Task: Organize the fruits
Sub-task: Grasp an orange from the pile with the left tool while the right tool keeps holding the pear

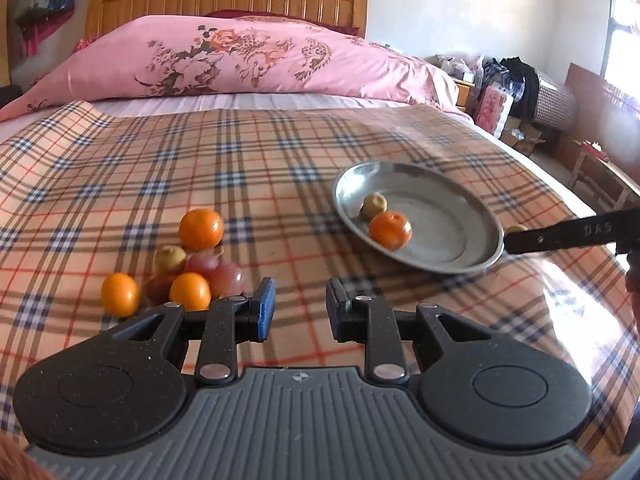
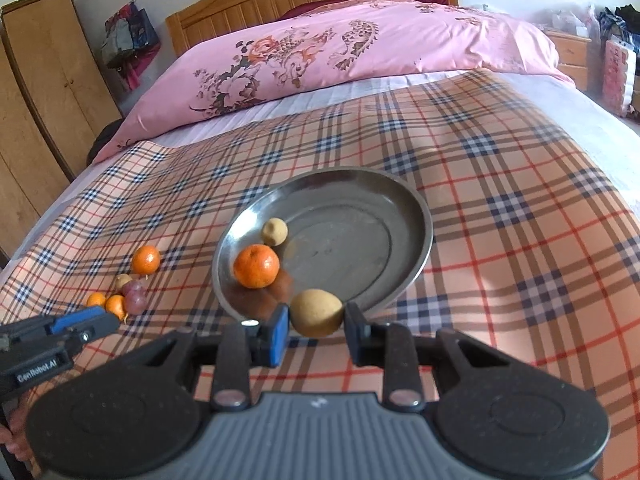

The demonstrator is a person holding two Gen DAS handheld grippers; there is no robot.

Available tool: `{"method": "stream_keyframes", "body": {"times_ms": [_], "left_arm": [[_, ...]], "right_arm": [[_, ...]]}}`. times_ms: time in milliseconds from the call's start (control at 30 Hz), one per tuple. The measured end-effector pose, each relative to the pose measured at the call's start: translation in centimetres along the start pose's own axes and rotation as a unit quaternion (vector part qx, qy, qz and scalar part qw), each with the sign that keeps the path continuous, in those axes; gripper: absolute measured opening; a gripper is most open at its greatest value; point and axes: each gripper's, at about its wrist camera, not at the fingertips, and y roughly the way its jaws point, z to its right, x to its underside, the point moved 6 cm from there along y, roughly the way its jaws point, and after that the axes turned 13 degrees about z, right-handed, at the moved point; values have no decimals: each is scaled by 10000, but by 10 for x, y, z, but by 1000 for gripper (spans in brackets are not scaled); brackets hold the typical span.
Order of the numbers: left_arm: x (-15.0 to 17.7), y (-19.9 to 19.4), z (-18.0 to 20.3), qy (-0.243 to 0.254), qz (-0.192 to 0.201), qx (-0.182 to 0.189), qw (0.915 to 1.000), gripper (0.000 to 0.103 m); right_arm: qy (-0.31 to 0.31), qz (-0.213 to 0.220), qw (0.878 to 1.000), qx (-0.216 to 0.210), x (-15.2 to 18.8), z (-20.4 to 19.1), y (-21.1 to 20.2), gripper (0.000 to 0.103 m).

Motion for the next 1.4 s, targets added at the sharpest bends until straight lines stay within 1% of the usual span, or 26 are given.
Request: {"method": "stream_keyframes", "body": {"times_ms": [33,133,233,400,467,667,900,967,1000,1033,1133,1233,1400], "left_arm": [[2,-2,-1,8,-21,3,10000,33],[7,-5,-5,82,-58,-59,9999,33],[10,-8,-11,51,-78,-162,9998,38],[16,-10,-32,-71,-164,-522,9985,45],[16,-7,-39,-68,-184,-692,9974,56],[15,13,-59,-70,-263,-975,9949,54],[21,37,-65,-42,-378,-1041,9938,51],[22,41,-65,-32,-368,-1070,9936,46],[22,41,-65,-55,-334,-1080,9936,45],[21,41,-65,-94,-300,-1099,9934,39],[20,42,-64,-148,-253,-1084,9937,34],[19,36,-58,-49,-176,-1113,9936,34],[13,16,-48,-34,-69,-1066,9943,34]], "right_arm": [[2,-8,10000,-3,1,0,0,28],[-33,-25,10000,-39,4,-2,-2,28],[-40,-44,10000,-51,6,-2,-3,28],[-38,-59,9999,-76,8,-4,-3,28],[-41,-61,9999,-87,9,-6,-2,28],[-72,-88,9998,-140,10,-10,1,28],[-49,-84,9999,-100,10,-7,1,28],[-43,-85,9999,-98,10,-7,1,28],[-44,-86,9999,-108,11,-8,1,28],[-48,-89,9999,-109,11,-8,1,28],[-44,-99,9999,-118,12,-10,2,28],[-78,-89,9998,-156,14,-13,0,28],[-91,-56,9998,-196,12,-17,-3,28]]}}
